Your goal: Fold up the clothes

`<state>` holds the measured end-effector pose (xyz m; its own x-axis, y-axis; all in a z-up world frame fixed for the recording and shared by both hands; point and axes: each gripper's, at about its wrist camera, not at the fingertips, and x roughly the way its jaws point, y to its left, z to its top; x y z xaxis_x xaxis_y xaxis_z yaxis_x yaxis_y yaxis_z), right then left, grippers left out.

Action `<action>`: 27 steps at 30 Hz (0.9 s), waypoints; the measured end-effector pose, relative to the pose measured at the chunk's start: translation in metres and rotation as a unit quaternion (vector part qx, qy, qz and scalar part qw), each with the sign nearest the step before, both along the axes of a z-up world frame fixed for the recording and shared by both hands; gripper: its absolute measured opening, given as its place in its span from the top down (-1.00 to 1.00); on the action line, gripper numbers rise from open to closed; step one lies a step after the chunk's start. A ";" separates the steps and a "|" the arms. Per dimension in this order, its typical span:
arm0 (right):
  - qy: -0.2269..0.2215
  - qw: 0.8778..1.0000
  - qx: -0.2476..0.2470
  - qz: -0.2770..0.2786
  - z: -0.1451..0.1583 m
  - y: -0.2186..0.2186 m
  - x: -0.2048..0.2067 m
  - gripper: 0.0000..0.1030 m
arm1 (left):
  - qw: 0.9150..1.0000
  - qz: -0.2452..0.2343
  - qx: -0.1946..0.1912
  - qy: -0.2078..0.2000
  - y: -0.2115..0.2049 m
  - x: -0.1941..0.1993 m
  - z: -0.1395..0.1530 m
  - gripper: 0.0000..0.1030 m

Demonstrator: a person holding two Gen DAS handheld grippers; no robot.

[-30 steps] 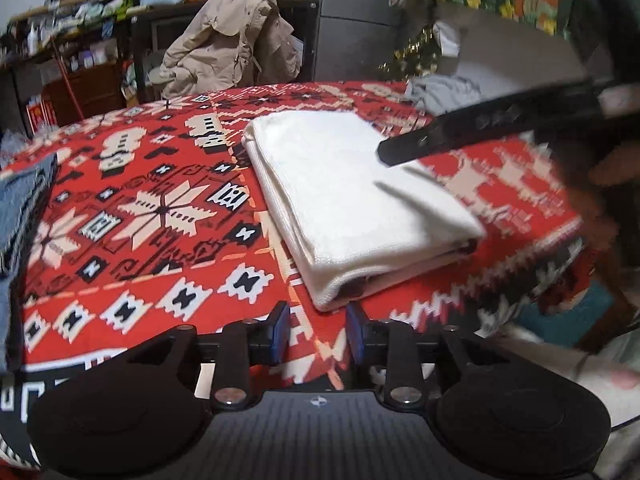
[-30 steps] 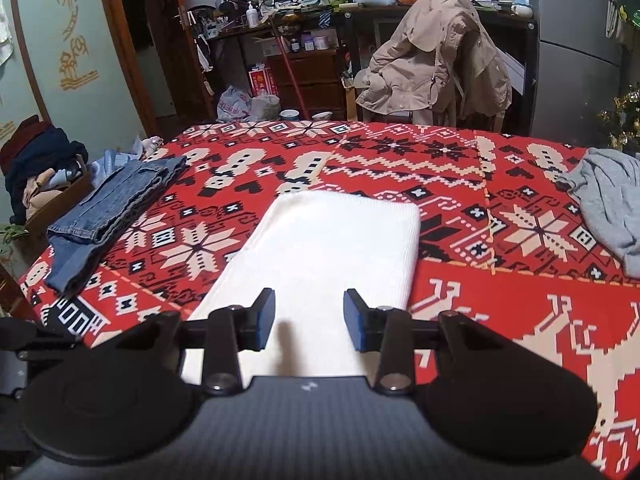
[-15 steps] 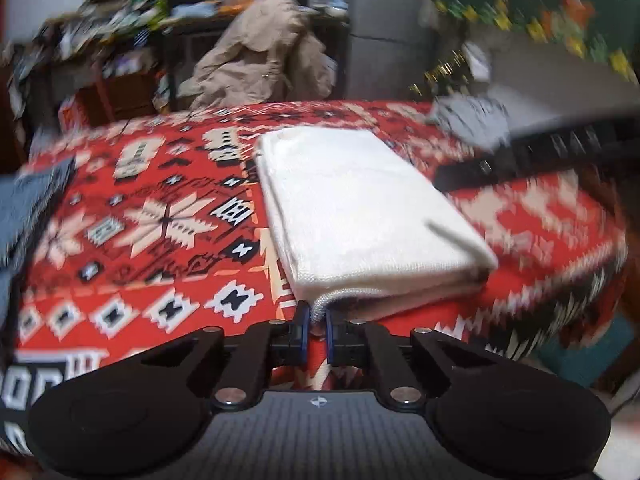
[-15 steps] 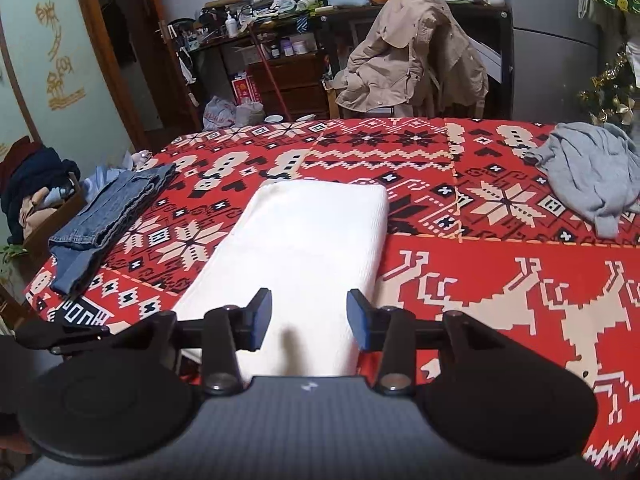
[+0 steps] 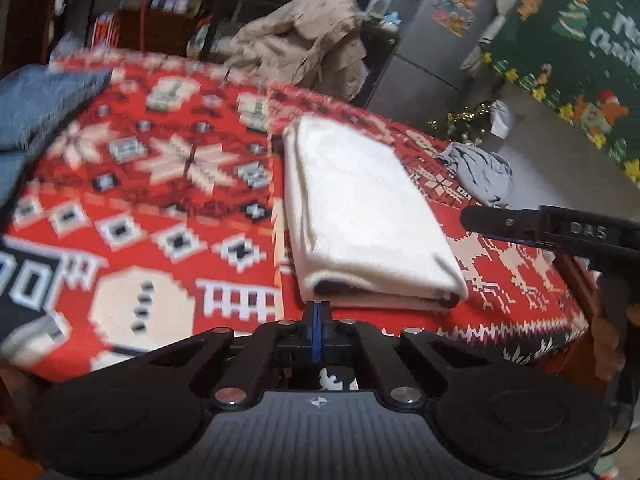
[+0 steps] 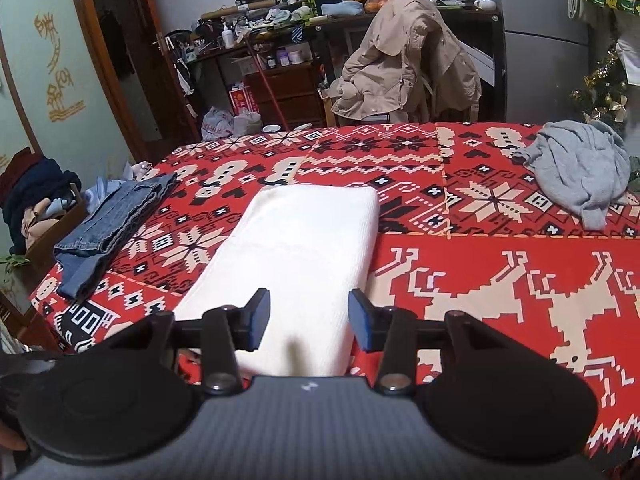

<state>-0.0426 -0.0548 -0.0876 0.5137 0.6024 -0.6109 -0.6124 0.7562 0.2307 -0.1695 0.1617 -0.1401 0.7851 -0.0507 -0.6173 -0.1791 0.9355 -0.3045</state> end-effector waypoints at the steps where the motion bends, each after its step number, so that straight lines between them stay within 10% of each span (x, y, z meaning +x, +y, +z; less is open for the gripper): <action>1: 0.000 1.000 0.000 0.000 0.000 0.000 0.000 0.08 | 1.000 0.001 0.024 -0.006 -0.001 0.000 0.004 1.00; 5: 0.000 1.000 0.002 0.002 -0.001 0.001 -0.002 0.08 | 0.996 0.009 0.085 -0.010 0.008 0.011 0.008 1.00; 12: -0.001 1.000 0.005 -0.002 0.002 -0.002 -0.004 0.08 | 0.998 -0.014 0.060 0.023 0.017 0.038 -0.008 1.00; 27: 0.005 1.000 0.008 0.011 -0.003 -0.007 -0.010 0.07 | 0.982 -0.084 0.168 0.026 -0.024 0.010 0.001 0.96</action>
